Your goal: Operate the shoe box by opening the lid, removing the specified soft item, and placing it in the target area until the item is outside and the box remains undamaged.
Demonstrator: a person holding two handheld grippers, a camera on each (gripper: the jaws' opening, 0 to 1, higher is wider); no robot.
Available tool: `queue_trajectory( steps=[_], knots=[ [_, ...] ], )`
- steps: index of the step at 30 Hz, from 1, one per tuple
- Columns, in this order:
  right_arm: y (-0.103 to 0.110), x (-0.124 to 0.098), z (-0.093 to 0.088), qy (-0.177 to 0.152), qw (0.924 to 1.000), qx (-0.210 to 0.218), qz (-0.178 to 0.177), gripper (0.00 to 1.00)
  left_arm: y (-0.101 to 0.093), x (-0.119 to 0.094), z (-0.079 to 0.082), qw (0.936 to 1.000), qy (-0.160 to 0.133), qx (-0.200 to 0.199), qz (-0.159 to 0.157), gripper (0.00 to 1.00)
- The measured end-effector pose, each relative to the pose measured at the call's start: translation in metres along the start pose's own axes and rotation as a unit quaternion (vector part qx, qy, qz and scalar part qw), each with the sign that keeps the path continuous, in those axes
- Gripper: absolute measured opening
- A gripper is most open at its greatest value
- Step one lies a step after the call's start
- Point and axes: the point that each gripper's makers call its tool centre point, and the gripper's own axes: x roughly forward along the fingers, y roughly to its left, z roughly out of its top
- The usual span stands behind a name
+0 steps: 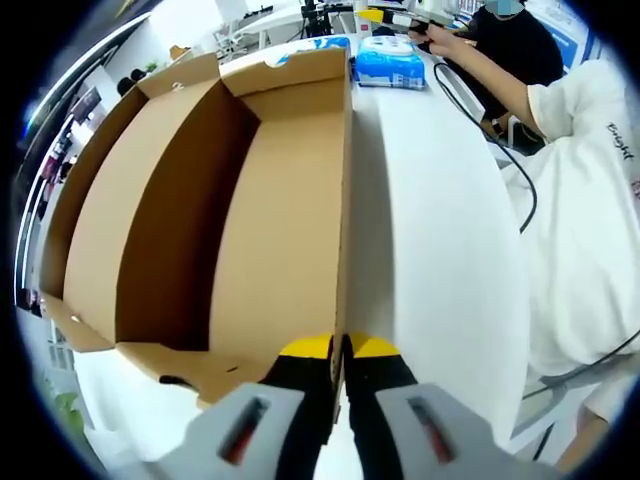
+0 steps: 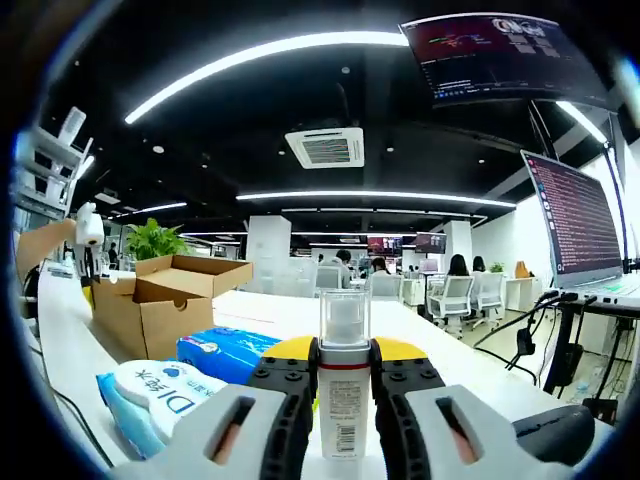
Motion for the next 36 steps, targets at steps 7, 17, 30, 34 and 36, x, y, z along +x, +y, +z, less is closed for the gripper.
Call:
queue_trajectory(
  steps=[7, 17, 30, 34, 36],
  knots=[
    [-0.005, 0.000, -0.007, 0.009, 0.9998, 0.003, -0.019, 0.20, 0.000, 0.000, 0.000, 1.0000, 0.000, 0.000, 0.000, 0.03],
    [-0.006, 0.002, -0.012, 0.018, 0.9993, 0.004, -0.032, 0.20, 0.000, 0.000, 0.000, 1.0000, 0.001, 0.000, 0.000, 0.03],
    [-0.006, -0.007, -0.012, 0.025, 0.9983, -0.003, -0.053, 0.20, 0.000, 0.000, 0.000, 1.0000, 0.005, -0.002, -0.002, 0.03],
    [-0.008, -0.010, -0.011, 0.036, 0.9970, -0.001, -0.068, 0.20, 0.000, 0.000, 0.000, 1.0000, 0.005, -0.002, -0.001, 0.03],
    [-0.008, -0.012, -0.012, 0.047, 0.9959, 0.002, -0.078, 0.20, 0.000, 0.000, 0.000, 1.0000, 0.005, -0.002, -0.001, 0.03]
  ],
)
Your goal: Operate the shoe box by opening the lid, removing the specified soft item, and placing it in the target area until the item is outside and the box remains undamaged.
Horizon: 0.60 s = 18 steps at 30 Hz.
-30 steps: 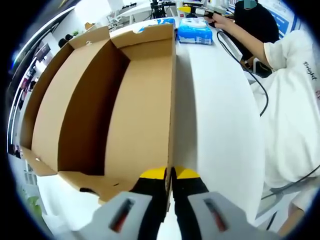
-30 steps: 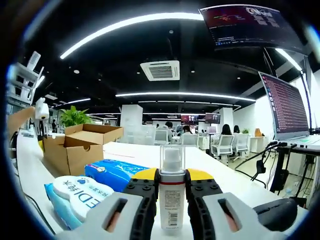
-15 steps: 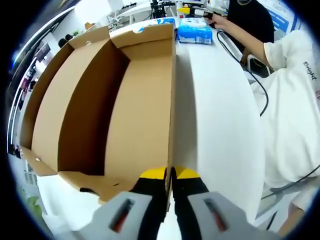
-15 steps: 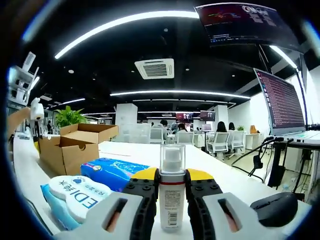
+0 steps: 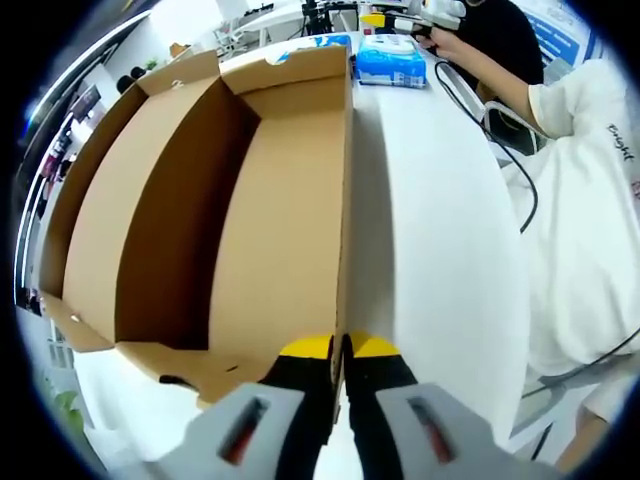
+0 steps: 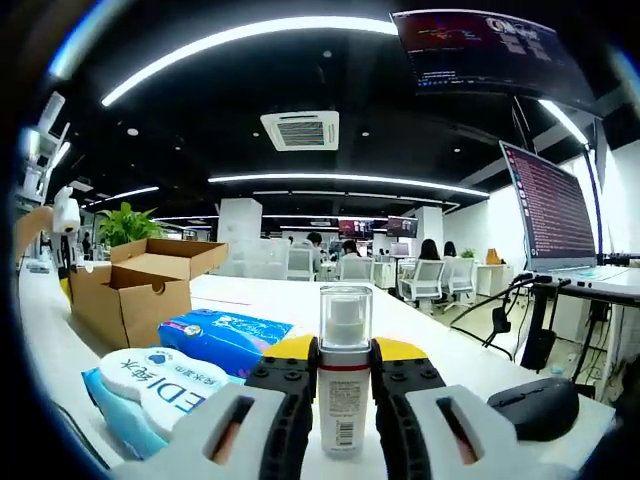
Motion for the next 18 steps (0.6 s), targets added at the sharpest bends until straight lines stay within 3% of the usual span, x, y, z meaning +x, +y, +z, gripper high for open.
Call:
queue_trajectory(
  steps=[6, 18],
  knots=[
    [0.0060, -0.0045, -0.0001, 0.010, 0.9995, -0.029, 0.001, 0.20, 0.0001, 0.0000, -0.0002, 1.0000, 0.000, 0.000, 0.000, 0.03],
    [0.0049, -0.0042, -0.0015, 0.018, 0.9998, -0.011, 0.001, 0.21, -0.0002, -0.0002, -0.0003, 1.0000, 0.000, 0.000, 0.000, 0.03]
  ],
)
